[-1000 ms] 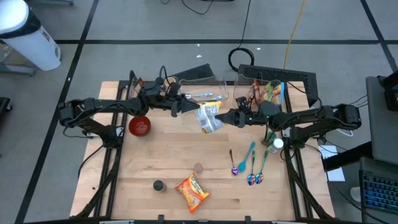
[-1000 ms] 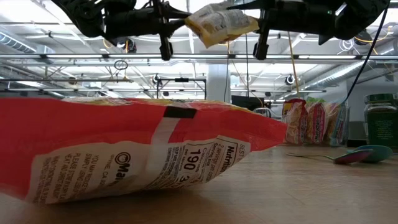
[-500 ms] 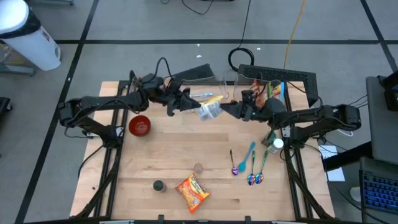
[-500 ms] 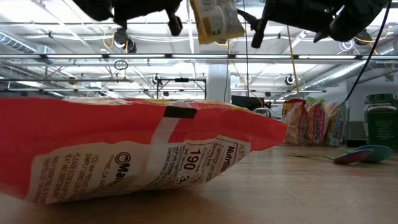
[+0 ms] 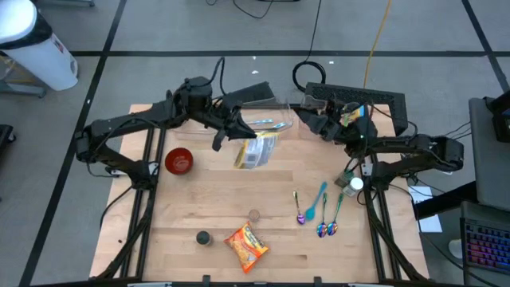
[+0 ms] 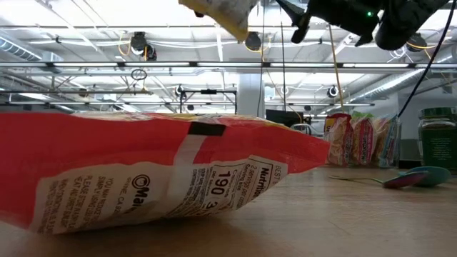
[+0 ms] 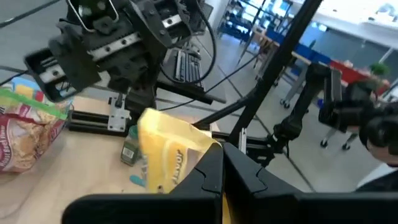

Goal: Pick & Place Food Item
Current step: Put the yellow noodle pack into the right transparent bin

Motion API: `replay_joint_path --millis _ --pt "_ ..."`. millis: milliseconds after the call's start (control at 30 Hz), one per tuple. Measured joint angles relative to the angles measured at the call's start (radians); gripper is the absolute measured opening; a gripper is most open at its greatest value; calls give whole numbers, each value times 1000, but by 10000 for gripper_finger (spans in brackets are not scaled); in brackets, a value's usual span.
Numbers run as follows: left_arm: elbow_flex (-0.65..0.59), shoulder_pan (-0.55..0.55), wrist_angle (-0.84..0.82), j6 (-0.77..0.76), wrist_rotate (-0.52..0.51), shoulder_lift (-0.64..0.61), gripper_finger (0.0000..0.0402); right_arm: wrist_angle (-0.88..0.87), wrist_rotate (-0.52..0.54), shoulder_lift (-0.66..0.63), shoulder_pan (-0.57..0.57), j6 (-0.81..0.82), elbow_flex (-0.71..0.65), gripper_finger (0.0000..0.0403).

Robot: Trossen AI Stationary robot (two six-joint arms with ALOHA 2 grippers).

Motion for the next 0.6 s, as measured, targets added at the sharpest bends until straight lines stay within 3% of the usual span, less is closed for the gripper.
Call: replay_joint_path --millis 133,267,367,600 --pt "26 0 -63 38 -1 0 1 -284 -143 -23 -16 -105 138 219" --pt "26 7 -98 59 -5 0 1 -869 -314 -6 -16 -319 405 215" --pt "26 16 -125 60 -5 0 1 -1230 -370 49 -16 -484 617 216" --pt "26 15 -187 79 -5 0 0 -1517 -460 211 16 -642 974 219"
